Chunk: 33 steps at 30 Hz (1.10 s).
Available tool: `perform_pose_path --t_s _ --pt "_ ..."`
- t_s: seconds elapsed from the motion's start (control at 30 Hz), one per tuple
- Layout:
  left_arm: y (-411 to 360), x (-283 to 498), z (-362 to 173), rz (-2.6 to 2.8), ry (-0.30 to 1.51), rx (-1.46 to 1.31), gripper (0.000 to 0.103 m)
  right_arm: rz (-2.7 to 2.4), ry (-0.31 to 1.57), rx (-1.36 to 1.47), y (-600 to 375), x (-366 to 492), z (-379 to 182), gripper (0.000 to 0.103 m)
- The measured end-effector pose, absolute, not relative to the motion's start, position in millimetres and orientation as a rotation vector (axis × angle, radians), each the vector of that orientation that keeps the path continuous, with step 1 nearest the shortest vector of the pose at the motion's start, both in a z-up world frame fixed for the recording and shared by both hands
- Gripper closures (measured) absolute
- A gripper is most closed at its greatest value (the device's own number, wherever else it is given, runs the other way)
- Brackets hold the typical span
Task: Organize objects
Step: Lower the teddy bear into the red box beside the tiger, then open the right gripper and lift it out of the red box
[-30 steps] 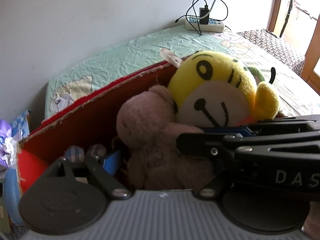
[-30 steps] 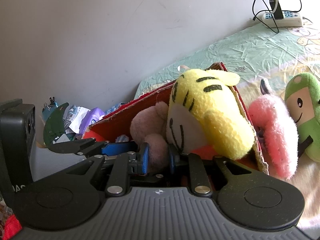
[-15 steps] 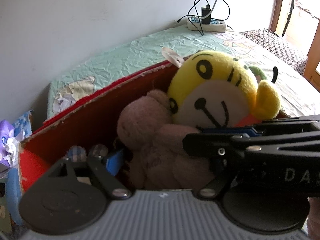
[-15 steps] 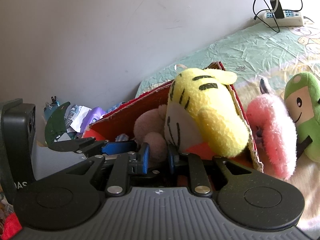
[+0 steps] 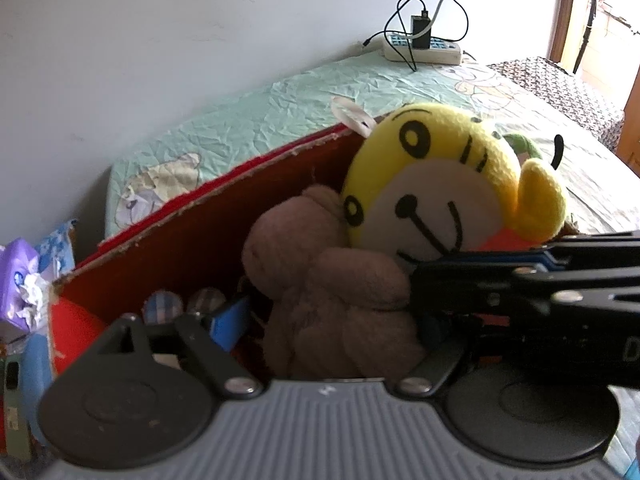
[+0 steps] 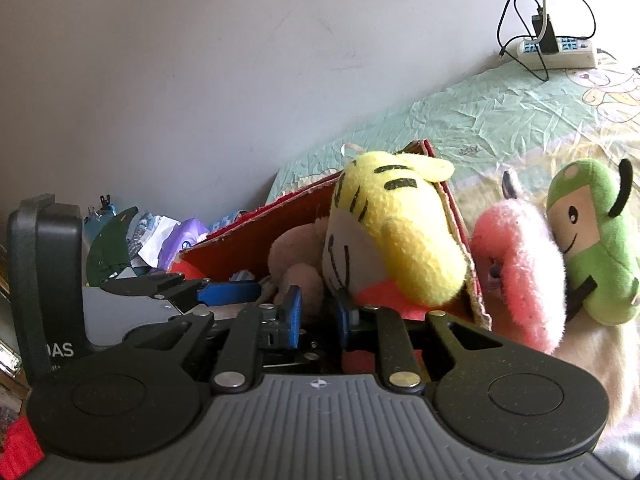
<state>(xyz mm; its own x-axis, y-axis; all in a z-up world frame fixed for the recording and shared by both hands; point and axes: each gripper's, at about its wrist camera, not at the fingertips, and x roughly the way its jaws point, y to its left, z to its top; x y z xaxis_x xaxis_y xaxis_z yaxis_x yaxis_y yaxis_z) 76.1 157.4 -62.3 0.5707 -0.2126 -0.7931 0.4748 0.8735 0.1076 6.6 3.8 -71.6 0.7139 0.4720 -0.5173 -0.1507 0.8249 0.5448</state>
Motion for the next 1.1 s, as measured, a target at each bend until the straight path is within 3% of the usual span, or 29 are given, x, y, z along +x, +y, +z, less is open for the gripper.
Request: perform_pose_path --t_s 0.53,1.1 --pt "164.7 45.9 -36.8 -0.283 0.836 0.324 0.018 0.348 0.65 0.469 2.5 -17.2 -60.3 0.076" --pt "169.4 16.5 -20.1 -0.183 0.849 0.264 0.016 0.338 0.645 0.452 0.3 -38.4 -53.6 0.075"
